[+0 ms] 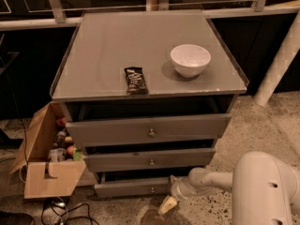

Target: Open bottom drawer

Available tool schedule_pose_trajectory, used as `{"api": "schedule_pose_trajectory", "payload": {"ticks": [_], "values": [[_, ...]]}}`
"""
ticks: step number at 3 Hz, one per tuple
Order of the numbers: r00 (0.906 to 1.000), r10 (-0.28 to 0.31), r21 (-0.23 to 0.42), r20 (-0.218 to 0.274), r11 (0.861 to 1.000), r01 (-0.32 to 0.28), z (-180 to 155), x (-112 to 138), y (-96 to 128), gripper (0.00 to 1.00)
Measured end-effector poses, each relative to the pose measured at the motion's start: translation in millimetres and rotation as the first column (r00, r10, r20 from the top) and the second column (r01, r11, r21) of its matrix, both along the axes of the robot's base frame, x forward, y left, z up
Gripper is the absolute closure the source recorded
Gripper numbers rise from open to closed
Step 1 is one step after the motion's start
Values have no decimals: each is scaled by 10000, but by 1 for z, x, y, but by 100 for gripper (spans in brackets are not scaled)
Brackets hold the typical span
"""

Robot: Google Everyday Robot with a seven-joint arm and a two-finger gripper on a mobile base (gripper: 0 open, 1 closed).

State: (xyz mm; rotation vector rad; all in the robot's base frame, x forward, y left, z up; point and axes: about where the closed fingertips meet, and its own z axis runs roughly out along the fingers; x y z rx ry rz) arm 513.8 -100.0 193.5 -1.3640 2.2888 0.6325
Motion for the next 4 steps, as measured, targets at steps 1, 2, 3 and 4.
{"api": "schedule_pose_trajectory", "payload": {"ticks": [1,2,3,4], "values": [[10000,-2,-3,-14,10000,2,2,0,0,0],[9985,-60,-66,-547,10000,57,10,-38,-11,0],[9959,228,66,-874,9997,-223,13,-61,-4,0],[9960,227,67,-867,9997,-222,13,-60,-4,0]]}}
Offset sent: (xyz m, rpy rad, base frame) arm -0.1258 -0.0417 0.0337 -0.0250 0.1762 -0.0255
